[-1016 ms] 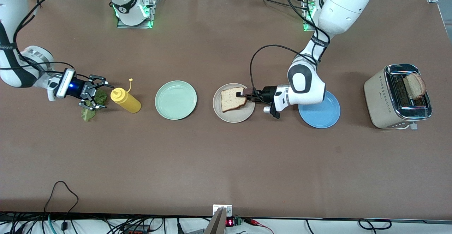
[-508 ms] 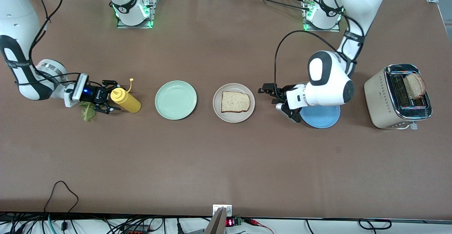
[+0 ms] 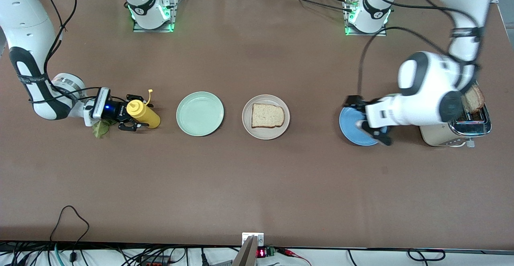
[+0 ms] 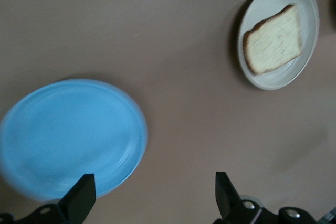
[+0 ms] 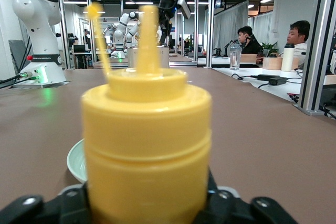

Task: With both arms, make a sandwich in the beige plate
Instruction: 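Release the bread with the left gripper while the right gripper grasps the bottle, then carry the yellow bottle with the right gripper over the beige plate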

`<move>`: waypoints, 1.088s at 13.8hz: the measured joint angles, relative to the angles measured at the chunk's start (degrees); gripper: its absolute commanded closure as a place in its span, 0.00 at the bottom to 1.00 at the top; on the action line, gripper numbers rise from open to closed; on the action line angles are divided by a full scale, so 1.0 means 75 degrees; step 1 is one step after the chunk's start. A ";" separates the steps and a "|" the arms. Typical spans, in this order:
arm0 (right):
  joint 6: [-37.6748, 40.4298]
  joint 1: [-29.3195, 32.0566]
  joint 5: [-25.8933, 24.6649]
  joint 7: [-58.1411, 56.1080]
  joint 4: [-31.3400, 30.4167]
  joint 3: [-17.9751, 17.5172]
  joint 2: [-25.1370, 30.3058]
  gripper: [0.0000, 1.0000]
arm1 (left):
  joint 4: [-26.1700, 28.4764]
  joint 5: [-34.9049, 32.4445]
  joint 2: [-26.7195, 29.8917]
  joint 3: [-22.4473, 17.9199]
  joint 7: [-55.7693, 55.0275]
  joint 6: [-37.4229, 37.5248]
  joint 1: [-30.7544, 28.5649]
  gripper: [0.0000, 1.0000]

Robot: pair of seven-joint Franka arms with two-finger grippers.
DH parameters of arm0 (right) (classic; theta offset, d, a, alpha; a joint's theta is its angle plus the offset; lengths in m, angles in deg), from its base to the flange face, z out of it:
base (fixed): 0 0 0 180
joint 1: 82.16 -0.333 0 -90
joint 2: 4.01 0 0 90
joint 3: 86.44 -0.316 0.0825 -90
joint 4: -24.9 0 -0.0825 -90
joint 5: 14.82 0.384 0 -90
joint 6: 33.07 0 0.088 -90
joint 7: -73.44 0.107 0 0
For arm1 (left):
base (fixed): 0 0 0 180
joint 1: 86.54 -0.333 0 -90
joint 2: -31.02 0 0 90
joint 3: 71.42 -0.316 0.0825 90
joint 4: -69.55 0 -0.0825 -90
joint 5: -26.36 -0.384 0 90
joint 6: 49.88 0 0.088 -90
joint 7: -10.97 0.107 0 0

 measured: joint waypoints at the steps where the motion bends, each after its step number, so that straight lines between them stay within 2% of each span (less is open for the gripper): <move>1: 0.0000 -0.0005 0.0000 0.0000 0.0008 0.0001 0.0000 0.70 | -0.0457 -0.0408 0.0048 -0.0005 0.0000 0.0591 -0.0187 0.00; 3: -0.0053 -0.0110 0.0002 0.0038 0.0079 0.0006 0.0027 0.70 | -0.1296 -0.1230 0.0106 -0.0008 -0.0001 0.1512 -0.0345 0.00; 5: -0.0493 -0.0417 0.0005 0.0309 0.0191 0.0009 0.0265 0.70 | -0.2033 -0.1685 0.0119 -0.0059 -0.0060 0.2108 -0.0343 0.00; 8: -0.1668 -0.1187 -0.0059 0.1259 0.0269 0.0012 0.1066 0.70 | -0.2430 -0.1748 0.0366 -0.0347 -0.0843 0.2289 -0.0349 0.00; 10: -0.2494 -0.1702 -0.0364 0.1944 0.0310 0.0015 0.1555 0.70 | -0.2236 -0.1718 0.0755 -0.0462 -0.1941 0.2060 -0.0389 0.00; 12: -0.3308 -0.2193 -0.0915 0.2742 0.0431 0.0017 0.1880 0.70 | -0.1436 -0.1663 0.1442 -0.0491 -0.2366 0.0944 -0.0547 0.00; 15: -0.4533 -0.3025 -0.2351 0.4380 0.0726 0.0017 0.2222 0.70 | -0.0551 -0.1588 0.2123 -0.0512 -0.2308 0.0684 -0.0783 0.00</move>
